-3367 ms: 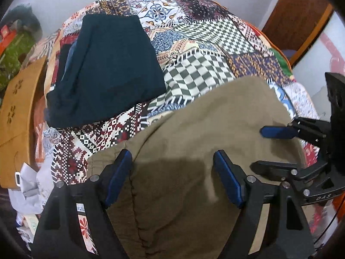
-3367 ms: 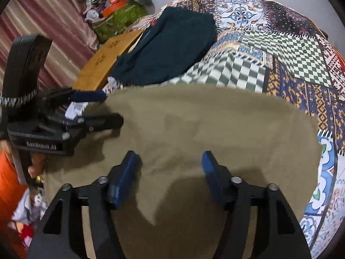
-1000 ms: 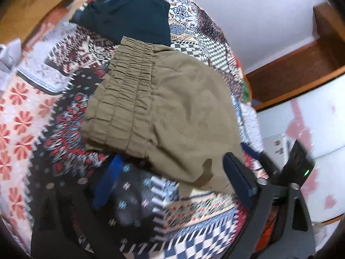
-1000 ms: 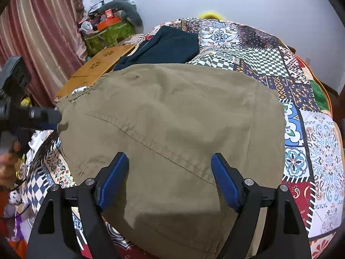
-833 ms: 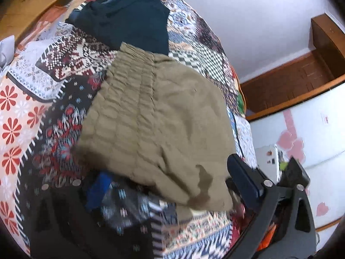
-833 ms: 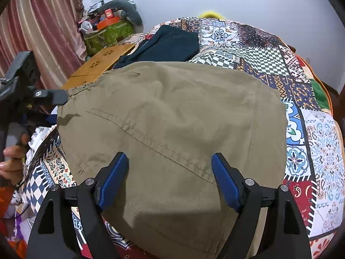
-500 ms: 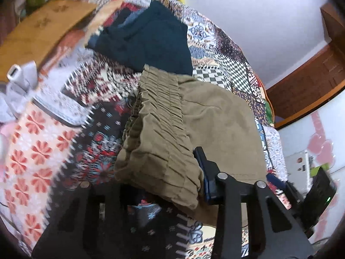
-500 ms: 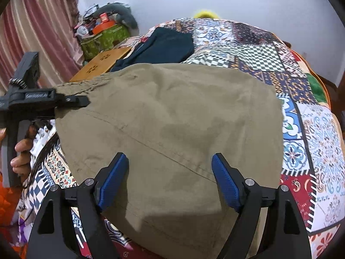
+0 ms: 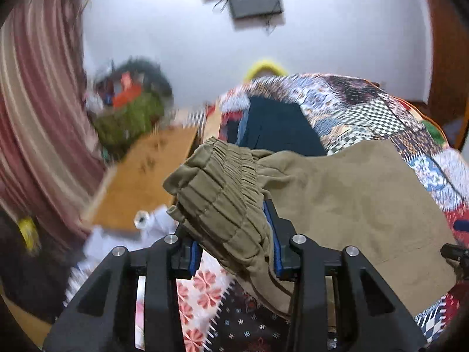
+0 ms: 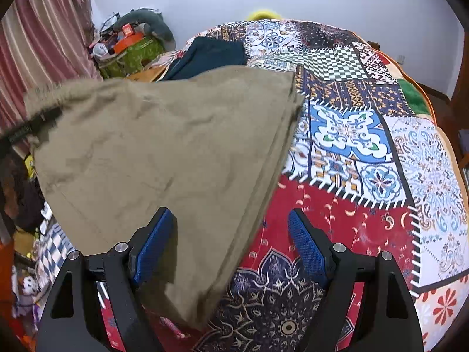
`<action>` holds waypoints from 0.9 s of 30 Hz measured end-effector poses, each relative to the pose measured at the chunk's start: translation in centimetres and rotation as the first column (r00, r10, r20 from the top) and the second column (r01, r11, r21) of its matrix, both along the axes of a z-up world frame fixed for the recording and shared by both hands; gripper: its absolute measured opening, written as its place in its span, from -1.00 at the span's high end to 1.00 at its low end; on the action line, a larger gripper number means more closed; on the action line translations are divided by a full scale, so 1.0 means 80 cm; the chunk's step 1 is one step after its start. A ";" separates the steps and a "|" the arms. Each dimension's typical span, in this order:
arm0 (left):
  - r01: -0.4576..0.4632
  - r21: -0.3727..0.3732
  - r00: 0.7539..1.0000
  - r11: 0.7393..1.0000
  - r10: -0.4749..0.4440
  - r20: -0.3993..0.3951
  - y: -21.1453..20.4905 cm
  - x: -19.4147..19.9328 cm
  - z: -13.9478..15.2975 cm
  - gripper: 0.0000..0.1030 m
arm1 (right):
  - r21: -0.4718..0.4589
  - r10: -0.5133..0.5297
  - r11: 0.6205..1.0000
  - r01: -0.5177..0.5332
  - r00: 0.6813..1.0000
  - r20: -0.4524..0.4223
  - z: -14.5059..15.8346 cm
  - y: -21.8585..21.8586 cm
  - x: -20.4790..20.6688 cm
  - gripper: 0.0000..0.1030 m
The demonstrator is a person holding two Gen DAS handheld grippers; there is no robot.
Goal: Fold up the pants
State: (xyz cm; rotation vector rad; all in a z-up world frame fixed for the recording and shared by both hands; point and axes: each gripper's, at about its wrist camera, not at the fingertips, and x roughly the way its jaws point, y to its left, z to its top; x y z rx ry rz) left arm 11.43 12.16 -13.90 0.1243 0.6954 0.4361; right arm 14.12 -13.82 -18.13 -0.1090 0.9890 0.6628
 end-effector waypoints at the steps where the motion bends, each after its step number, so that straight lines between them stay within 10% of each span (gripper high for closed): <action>1: 0.015 0.026 1.000 1.000 -0.015 0.005 -0.009 0.000 0.004 0.28 | 0.000 0.001 1.000 -0.001 1.000 0.002 -0.002 -0.001 0.000 -0.56; 5: 0.107 0.068 0.993 0.992 -0.109 0.035 -0.046 0.008 0.024 0.29 | 0.009 -0.003 1.000 0.003 1.000 -0.014 -0.003 -0.005 0.005 -0.60; 11: 0.261 -0.123 0.964 0.957 -0.252 0.086 -0.074 0.029 0.059 0.31 | 0.018 -0.016 1.000 0.017 1.000 -0.017 -0.003 -0.006 0.005 -0.60; 18: 0.398 -0.377 0.914 0.836 -0.397 0.085 -0.102 0.066 0.063 0.32 | 0.033 -0.029 0.999 0.030 0.999 -0.027 -0.004 -0.009 0.004 -0.60; 27: 0.448 -0.523 0.847 0.725 -0.532 -0.012 -0.152 0.093 0.020 0.32 | 0.042 -0.037 0.998 0.038 0.999 -0.034 -0.005 -0.013 0.003 -0.60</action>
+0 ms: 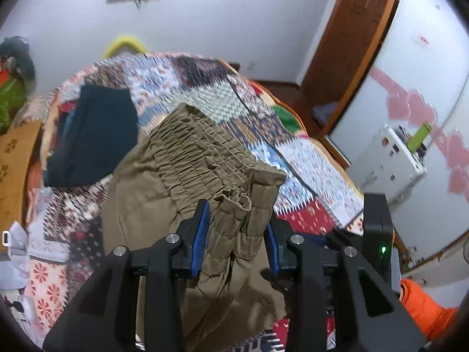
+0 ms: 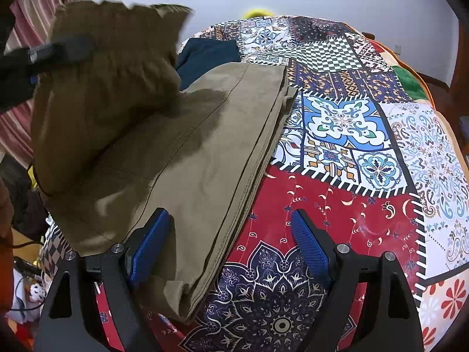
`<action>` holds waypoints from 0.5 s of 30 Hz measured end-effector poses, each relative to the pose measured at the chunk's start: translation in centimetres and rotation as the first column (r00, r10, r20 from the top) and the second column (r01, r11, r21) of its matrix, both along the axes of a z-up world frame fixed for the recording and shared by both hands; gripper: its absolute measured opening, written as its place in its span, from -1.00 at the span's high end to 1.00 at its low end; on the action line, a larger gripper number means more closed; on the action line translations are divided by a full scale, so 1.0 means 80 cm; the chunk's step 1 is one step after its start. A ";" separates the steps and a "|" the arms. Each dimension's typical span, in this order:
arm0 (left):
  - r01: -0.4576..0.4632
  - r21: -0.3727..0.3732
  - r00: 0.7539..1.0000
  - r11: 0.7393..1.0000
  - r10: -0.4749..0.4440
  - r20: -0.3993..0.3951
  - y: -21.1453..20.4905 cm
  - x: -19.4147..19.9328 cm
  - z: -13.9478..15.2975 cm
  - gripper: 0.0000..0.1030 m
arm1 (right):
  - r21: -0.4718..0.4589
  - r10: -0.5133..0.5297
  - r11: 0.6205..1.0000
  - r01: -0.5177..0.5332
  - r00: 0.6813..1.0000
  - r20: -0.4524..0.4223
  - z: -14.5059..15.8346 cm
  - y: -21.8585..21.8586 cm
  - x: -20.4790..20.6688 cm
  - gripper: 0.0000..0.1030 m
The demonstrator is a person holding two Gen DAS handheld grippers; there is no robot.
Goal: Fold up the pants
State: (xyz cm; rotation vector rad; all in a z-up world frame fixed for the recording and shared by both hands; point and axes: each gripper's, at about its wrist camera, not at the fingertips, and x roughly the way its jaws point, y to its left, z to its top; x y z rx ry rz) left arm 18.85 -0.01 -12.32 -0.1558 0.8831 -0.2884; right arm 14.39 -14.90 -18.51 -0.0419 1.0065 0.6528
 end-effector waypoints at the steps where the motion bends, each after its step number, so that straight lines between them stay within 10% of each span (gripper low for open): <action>1: 0.008 -0.005 1.000 1.000 -0.008 -0.015 -0.001 0.001 -0.003 0.31 | 0.001 -0.002 1.000 0.002 1.000 -0.001 0.000 0.000 0.000 -0.60; 5: 0.052 0.028 0.996 0.998 -0.050 -0.069 -0.018 0.003 -0.013 -0.37 | 0.006 -0.007 1.000 0.007 1.000 -0.004 0.000 -0.003 -0.001 -0.60; 15: -0.069 0.114 0.998 0.991 0.068 0.011 0.034 0.031 0.000 -0.74 | 0.008 -0.024 1.000 0.024 1.000 -0.002 0.006 -0.015 -0.005 -0.60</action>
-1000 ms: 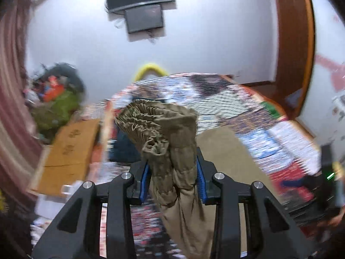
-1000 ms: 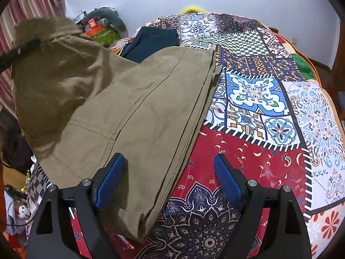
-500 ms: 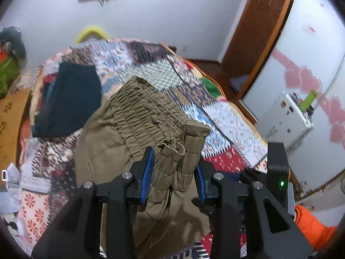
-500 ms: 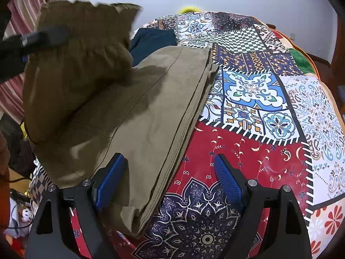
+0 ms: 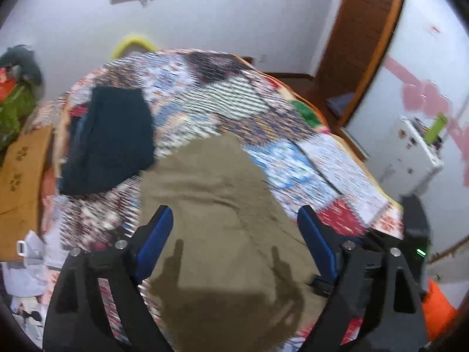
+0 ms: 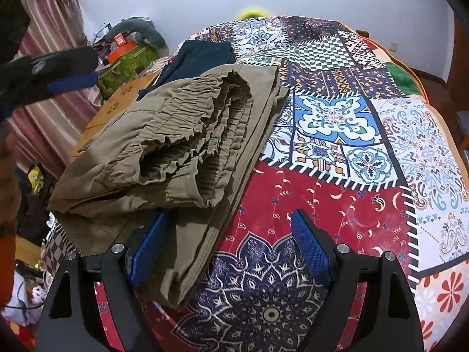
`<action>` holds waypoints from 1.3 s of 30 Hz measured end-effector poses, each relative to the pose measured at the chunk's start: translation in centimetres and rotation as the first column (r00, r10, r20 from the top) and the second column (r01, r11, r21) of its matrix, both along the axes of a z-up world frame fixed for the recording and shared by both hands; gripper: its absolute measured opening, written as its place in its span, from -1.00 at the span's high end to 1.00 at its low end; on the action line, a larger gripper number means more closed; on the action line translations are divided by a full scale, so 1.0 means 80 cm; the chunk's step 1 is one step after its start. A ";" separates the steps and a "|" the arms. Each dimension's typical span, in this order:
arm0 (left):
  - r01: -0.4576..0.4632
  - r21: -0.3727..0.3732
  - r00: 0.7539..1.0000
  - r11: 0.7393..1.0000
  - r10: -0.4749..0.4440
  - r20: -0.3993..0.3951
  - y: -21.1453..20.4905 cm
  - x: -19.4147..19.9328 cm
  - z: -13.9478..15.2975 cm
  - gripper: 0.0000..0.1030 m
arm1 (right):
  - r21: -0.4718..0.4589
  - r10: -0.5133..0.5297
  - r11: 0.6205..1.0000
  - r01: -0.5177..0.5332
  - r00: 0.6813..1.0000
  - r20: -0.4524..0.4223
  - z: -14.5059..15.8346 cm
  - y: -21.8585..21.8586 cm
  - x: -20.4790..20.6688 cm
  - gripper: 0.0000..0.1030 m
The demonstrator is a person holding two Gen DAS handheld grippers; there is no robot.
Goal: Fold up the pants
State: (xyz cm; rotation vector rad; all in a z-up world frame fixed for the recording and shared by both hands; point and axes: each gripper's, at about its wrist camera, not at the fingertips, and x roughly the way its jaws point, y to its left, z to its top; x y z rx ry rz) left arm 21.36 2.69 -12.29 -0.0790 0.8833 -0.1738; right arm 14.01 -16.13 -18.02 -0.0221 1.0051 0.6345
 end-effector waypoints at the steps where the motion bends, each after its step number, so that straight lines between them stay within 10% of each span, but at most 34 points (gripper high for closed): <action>1: -0.025 0.020 1.000 0.999 0.025 0.000 0.012 0.010 0.000 -0.76 | -0.002 -0.003 1.000 0.003 1.000 0.001 0.000 -0.002 -0.001 -0.60; 21: -0.058 0.227 0.941 0.972 0.129 -0.313 0.094 0.204 -0.152 -0.76 | 0.015 -0.050 0.999 0.051 0.998 -0.039 -0.004 -0.022 0.014 -0.60; 39: -0.126 0.401 0.939 0.907 0.240 -0.248 0.149 0.067 -0.161 -0.97 | 0.013 -0.100 0.995 0.101 0.995 -0.012 0.011 -0.049 0.009 -0.60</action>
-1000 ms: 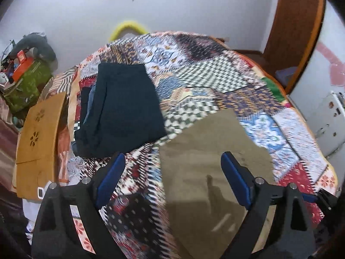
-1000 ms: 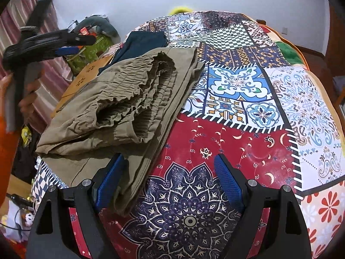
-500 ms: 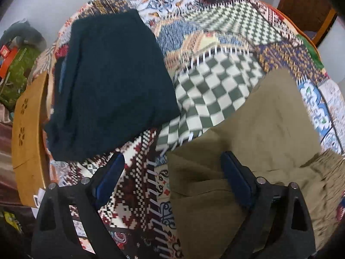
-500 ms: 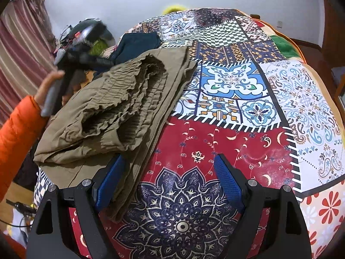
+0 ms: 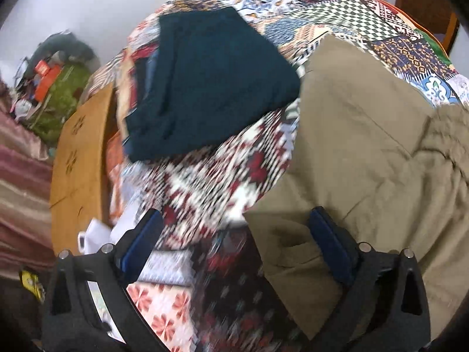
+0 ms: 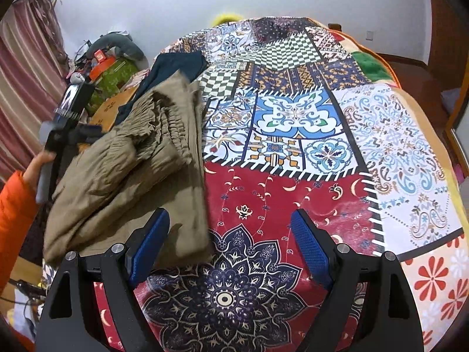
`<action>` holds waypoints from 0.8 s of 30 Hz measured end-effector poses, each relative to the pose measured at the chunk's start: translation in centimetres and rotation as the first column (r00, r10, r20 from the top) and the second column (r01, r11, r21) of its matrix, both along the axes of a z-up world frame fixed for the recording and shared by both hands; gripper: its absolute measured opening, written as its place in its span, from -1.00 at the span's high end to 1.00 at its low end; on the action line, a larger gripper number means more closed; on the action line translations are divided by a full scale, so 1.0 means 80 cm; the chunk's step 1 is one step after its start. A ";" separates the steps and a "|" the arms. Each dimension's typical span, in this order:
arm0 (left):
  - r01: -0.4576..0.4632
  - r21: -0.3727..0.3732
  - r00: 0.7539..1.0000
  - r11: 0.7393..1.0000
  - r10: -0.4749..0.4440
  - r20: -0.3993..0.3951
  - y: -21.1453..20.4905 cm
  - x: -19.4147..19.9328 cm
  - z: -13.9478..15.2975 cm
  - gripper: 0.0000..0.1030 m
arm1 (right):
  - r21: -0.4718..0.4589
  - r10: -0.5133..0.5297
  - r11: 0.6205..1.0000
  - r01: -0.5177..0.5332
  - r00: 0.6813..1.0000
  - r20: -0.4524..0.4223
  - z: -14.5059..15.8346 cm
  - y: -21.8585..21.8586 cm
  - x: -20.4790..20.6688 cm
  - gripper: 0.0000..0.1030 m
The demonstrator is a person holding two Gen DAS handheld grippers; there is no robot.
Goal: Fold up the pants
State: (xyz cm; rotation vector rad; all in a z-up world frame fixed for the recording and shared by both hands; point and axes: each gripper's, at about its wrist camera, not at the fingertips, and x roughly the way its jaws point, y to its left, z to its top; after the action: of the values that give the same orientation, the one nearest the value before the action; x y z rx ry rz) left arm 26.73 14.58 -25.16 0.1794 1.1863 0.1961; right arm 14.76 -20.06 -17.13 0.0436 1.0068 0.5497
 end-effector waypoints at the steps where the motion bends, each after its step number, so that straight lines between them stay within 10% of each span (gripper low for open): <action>1: -0.015 -0.008 1.000 1.000 0.015 -0.004 0.005 -0.009 0.000 -0.97 | 0.005 0.004 1.000 -0.004 1.000 0.008 0.004 0.000 -0.003 -0.60; 14: -0.111 -0.134 0.994 0.985 0.112 0.001 0.011 -0.128 0.024 -0.96 | 0.061 0.126 0.990 -0.131 0.989 0.072 0.027 0.039 -0.034 -0.59; 24: -0.029 -0.242 0.993 0.970 0.055 0.105 -0.037 -0.142 0.044 -0.96 | 0.006 0.092 0.996 -0.093 0.995 0.043 -0.006 0.039 -0.007 0.12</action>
State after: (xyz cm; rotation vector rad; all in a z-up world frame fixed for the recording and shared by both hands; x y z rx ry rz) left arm 15.35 11.61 -21.64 -0.0683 1.0935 0.0969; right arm 14.16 -16.92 -17.63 -0.0074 0.9684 0.6373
